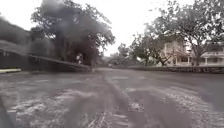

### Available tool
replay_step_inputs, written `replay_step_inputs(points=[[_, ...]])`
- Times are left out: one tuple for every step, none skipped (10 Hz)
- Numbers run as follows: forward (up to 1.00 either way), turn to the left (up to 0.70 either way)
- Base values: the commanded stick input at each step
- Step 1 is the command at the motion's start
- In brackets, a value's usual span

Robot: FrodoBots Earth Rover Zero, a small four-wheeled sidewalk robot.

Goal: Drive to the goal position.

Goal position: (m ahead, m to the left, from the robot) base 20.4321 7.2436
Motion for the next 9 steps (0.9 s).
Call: replay_step_inputs(points=[[0.7, 0.0], [0.7, 0.0], [0.7, 0.0], [0.7, 0.0], [0.7, 0.0], [0.7, 0.0], [0.7, 0.0], [0.7, 0.0], [0.7, 0.0]])
